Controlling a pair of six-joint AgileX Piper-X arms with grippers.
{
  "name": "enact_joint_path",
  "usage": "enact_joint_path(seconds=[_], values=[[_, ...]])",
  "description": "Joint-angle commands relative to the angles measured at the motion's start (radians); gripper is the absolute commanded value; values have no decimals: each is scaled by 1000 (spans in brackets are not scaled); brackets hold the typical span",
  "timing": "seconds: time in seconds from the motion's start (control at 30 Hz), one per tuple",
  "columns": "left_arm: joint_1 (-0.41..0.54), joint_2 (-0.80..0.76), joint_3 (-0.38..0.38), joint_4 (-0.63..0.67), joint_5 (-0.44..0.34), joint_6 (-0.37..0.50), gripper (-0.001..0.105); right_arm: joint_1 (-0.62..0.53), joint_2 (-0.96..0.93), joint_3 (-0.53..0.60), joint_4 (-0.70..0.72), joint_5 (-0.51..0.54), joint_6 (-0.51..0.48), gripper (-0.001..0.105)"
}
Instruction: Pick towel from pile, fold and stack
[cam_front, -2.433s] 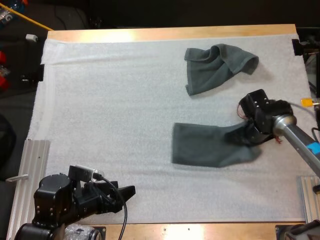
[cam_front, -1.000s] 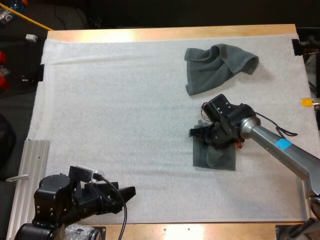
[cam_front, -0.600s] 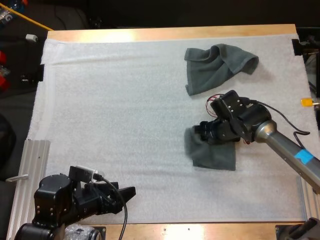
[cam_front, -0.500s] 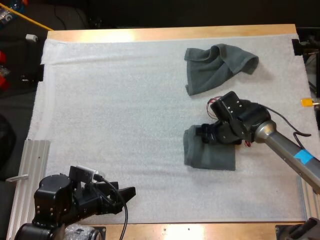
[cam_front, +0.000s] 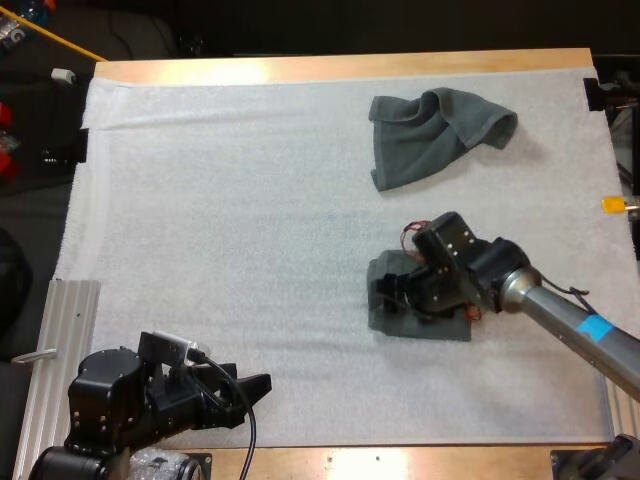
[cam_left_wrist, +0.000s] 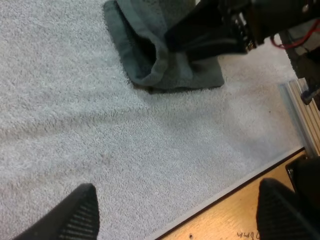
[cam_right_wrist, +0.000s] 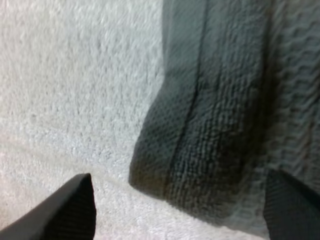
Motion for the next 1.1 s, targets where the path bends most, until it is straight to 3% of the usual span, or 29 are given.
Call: enact_joint_path(seconds=[0.0,0.17,0.4,0.63,0.73,0.87,1.07], values=[[2,-2,-7,2,7,3,64,3,-2,14,-19,-14,12,68],[2,-2,-7,2,7,3,64,3,-2,81,-45,-10,27,68],[2,-2,-7,2,7,3,64,12,-35,88,-37,-10,12,68],[2,-2,-7,2,7,16,64,11,-215,88,-36,0,-14,68],[2,-2,-7,-3,7,22,64,11,-304,88,3,47,-14,68],[2,-2,-7,-50,7,22,72,11,-423,88,103,90,-18,68],[2,8,-7,-93,7,22,71,11,-591,88,231,128,-21,68]])
